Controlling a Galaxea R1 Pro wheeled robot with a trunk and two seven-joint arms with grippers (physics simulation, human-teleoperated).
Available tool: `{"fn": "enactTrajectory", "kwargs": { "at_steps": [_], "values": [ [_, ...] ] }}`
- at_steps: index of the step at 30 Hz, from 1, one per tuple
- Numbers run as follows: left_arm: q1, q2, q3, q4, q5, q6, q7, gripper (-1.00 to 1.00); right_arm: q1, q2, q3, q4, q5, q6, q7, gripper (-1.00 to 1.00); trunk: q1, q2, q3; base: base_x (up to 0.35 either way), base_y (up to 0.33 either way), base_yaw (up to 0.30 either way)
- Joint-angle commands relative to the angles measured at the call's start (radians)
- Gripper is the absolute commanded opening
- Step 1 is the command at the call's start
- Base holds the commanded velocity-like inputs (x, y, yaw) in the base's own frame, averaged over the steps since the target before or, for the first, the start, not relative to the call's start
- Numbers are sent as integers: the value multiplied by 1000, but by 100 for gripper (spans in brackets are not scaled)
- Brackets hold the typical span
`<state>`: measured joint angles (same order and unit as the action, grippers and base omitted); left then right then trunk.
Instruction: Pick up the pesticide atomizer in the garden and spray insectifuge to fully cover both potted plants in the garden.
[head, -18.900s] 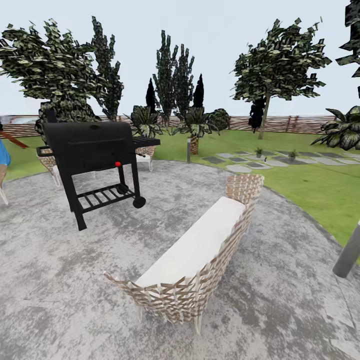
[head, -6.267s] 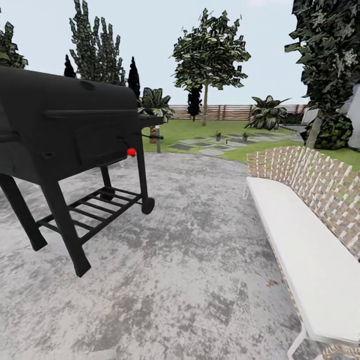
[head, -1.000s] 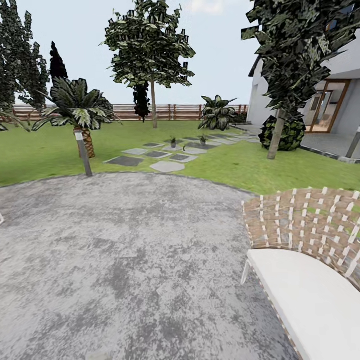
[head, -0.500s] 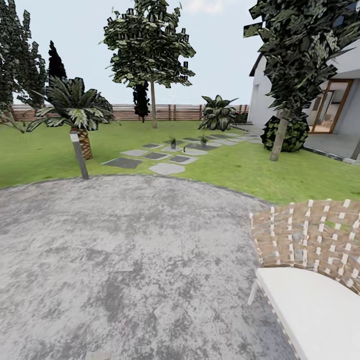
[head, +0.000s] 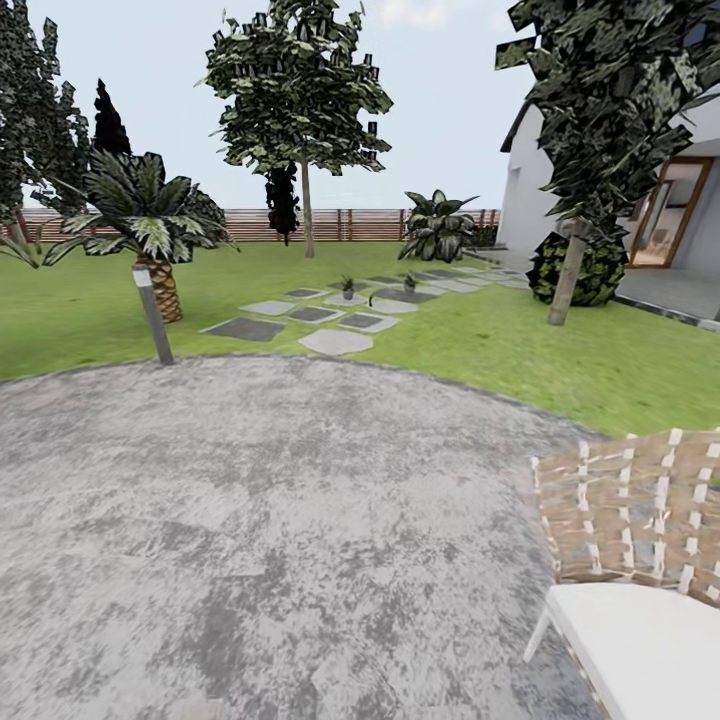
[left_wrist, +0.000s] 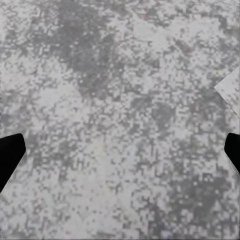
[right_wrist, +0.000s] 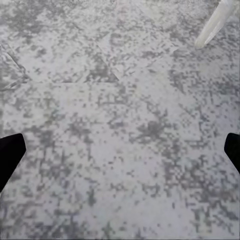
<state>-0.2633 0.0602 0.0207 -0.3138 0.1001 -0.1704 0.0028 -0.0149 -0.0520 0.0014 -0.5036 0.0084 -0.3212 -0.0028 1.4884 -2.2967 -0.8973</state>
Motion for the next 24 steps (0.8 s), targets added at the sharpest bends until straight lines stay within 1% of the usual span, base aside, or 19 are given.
{"fn": "enactTrajectory", "kwargs": {
  "at_steps": [1, 24],
  "values": [
    [-1, 0, -2, 1, 10, -3, 0, 100, 0, 0, 0, 0, 1, -3, 0, 100, 0, 0, -1, 339, 103, 0],
    [-1, 0, -2, 1, 10, -3, 0, 100, 0, 0, 0, 0, 1, -4, 0, 100, 0, 0, -1, 339, 103, 0]
  ]
}}
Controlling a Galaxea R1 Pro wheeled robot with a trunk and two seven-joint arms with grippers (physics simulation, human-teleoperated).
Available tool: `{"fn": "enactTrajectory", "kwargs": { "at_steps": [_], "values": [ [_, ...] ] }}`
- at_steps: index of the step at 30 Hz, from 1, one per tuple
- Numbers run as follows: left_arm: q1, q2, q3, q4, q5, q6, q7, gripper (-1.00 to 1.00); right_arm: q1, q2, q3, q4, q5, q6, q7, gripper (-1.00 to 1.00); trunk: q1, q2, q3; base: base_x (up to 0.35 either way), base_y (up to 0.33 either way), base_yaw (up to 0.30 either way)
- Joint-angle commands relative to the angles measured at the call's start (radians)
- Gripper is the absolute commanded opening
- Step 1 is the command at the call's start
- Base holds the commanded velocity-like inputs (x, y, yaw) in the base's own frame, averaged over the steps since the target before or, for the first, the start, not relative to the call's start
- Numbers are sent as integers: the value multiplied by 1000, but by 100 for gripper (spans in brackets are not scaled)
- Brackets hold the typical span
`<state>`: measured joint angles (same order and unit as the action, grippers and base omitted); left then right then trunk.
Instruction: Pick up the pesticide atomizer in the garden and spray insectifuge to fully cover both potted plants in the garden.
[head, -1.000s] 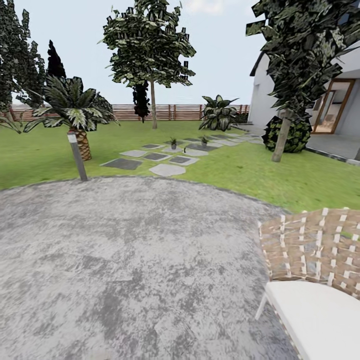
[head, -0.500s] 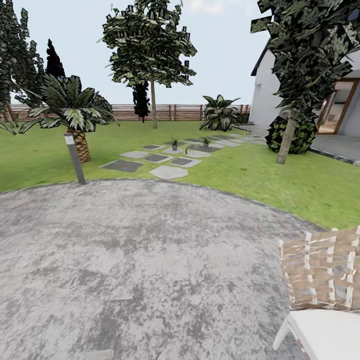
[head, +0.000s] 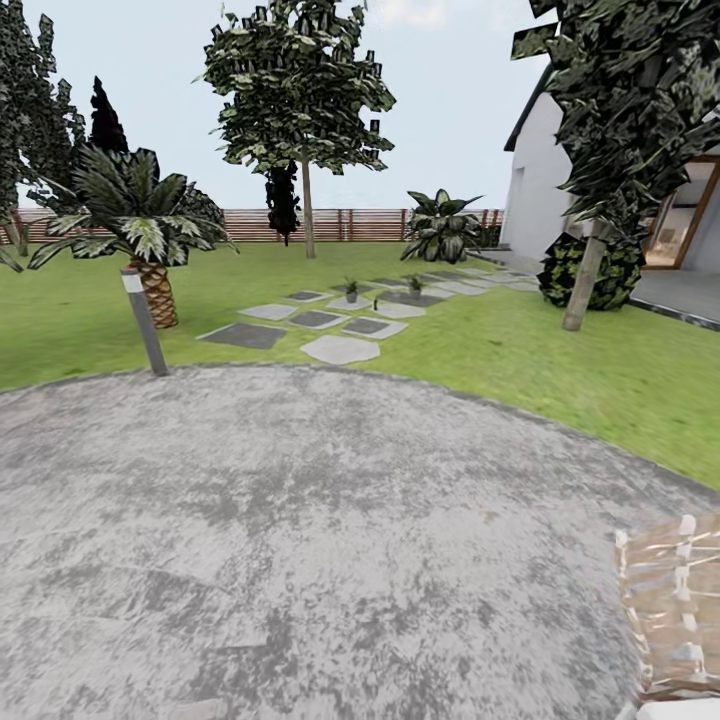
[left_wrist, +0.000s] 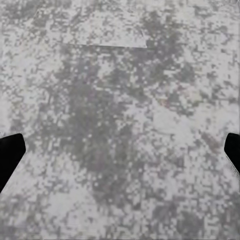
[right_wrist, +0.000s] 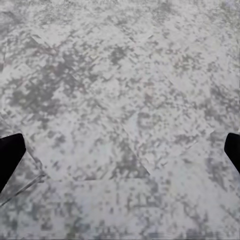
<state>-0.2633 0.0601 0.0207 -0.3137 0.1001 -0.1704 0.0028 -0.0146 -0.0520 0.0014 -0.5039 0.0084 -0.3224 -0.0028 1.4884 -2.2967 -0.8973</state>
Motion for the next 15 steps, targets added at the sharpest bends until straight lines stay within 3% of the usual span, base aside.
{"fn": "enactTrajectory", "kwargs": {
  "at_steps": [1, 6, 15],
  "values": [
    [-1, 0, -2, 1, 10, -3, 0, 100, 0, 0, 0, 0, 1, -3, 0, 100, 0, 0, -1, 339, 103, 0],
    [-1, 1, -2, 1, 10, -3, 0, 100, -1, 0, 1, -1, 1, -53, -2, 100, 0, 0, -1, 339, 103, 0],
    [-1, 1, -2, 1, 10, -3, 0, 100, 1, 7, 0, 79, 0, -395, -1, 100, 0, 0, -1, 339, 103, 0]
  ]
}}
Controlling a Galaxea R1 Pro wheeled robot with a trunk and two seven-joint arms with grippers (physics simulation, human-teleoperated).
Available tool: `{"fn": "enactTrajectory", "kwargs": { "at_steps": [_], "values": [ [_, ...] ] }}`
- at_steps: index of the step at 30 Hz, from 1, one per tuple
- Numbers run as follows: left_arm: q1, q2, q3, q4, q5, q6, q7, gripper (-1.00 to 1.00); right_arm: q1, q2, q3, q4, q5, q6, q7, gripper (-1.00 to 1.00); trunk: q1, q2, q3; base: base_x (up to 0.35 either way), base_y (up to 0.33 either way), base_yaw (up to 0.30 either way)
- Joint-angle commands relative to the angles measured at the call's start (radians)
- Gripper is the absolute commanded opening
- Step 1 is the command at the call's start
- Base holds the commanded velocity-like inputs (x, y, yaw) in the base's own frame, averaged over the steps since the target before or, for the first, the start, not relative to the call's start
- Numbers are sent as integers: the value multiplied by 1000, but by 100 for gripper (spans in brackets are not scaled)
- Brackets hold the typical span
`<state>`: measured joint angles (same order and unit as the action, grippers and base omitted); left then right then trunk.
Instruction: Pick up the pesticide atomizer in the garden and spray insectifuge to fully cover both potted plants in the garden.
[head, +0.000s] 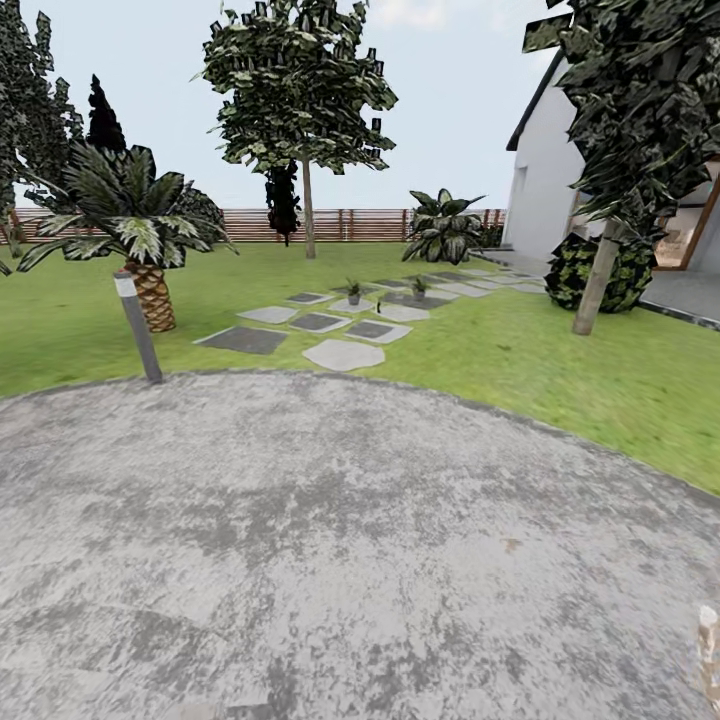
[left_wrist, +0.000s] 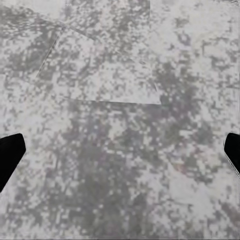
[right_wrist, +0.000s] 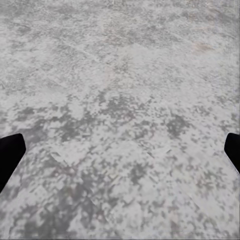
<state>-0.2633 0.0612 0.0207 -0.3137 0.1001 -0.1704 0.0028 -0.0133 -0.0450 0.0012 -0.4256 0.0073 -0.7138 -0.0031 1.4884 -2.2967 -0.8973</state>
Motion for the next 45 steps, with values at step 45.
{"fn": "enactTrajectory", "kwargs": {
  "at_steps": [45],
  "values": [
    [-1, -1, -4, 1, 10, -3, -7, 100, -325, 28, 0, -7, 0, 393, -177, 100, 0, 0, -1, 339, 103, 0]
  ]
}}
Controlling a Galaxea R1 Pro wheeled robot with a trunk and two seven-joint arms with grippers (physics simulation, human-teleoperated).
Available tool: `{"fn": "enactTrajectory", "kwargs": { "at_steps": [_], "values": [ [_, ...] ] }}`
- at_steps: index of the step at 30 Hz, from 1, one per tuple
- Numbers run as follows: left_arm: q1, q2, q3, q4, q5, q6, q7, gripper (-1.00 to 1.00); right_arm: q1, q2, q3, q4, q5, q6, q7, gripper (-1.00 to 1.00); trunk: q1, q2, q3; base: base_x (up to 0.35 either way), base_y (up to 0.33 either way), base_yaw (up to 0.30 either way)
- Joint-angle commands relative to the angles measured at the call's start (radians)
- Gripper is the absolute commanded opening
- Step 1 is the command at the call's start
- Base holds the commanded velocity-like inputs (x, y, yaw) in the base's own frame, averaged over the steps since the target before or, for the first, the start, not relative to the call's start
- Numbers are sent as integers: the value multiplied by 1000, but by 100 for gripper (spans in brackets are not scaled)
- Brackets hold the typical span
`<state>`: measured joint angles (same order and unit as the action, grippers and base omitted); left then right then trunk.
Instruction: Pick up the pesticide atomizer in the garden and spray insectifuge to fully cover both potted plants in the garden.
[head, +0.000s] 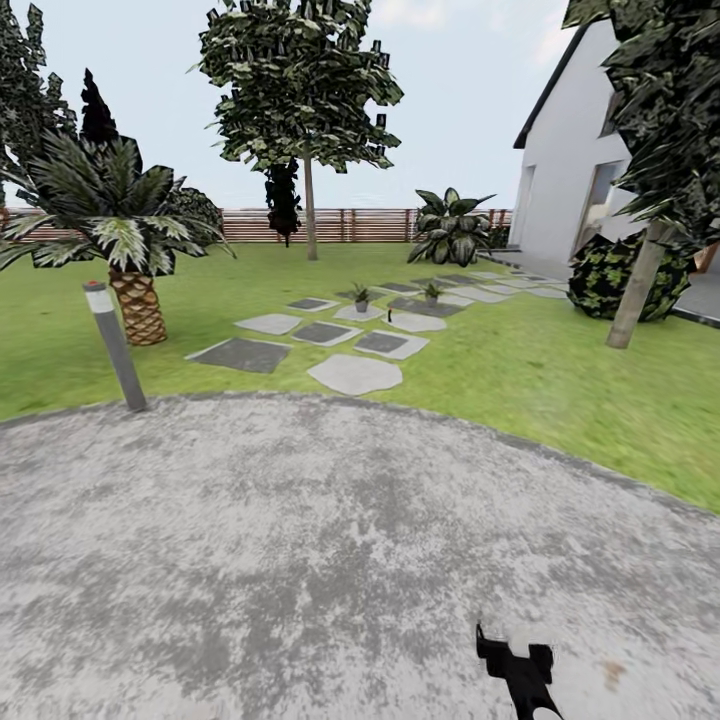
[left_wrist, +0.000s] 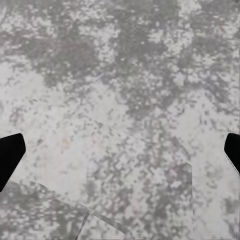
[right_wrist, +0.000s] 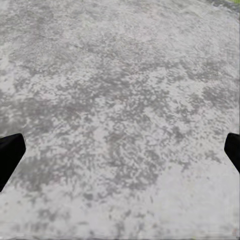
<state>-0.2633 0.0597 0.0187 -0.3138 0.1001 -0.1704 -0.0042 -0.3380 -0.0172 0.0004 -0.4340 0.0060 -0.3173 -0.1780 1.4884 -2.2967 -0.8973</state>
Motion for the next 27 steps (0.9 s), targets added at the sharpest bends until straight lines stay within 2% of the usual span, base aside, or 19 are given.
{"fn": "enactTrajectory", "kwargs": {
  "at_steps": [1, 2, 4, 6, 11, 16, 27],
  "values": [
    [-1, 0, -2, 1, 10, -3, 0, 100, -1, 1, 1, 54, 1, -42, -2, 100, 0, 0, -1, 339, 103, 0],
    [-1, 0, -2, 1, 11, -3, 0, 100, 0, 1, 1, 102, 1, -98, -2, 100, 0, 0, -1, 339, 103, 0],
    [-1, 0, -2, 1, 11, -3, 0, 100, 0, 2, 1, 239, 3, -410, -2, 100, 0, 0, -1, 339, 103, 0],
    [-1, 0, -2, 1, 11, -3, 0, 100, -1, 2, 1, 257, 4, -466, -2, 100, 0, 0, -1, 339, 103, 0],
    [-1, 0, -2, 2, 12, -3, 0, 100, 0, 0, 0, 277, 9, -502, -4, 100, 0, 0, -1, 339, 103, 0],
    [-1, 0, -2, 2, 10, -3, 0, 100, 1, 1, 1, 371, 8, -504, -4, 100, 0, 0, -1, 339, 103, 0],
    [-1, 2, -2, 2, 10, -3, 0, 100, 1, 2, 1, 410, 9, -503, -3, 100, 0, 0, -1, 339, 103, 0]
  ]
}}
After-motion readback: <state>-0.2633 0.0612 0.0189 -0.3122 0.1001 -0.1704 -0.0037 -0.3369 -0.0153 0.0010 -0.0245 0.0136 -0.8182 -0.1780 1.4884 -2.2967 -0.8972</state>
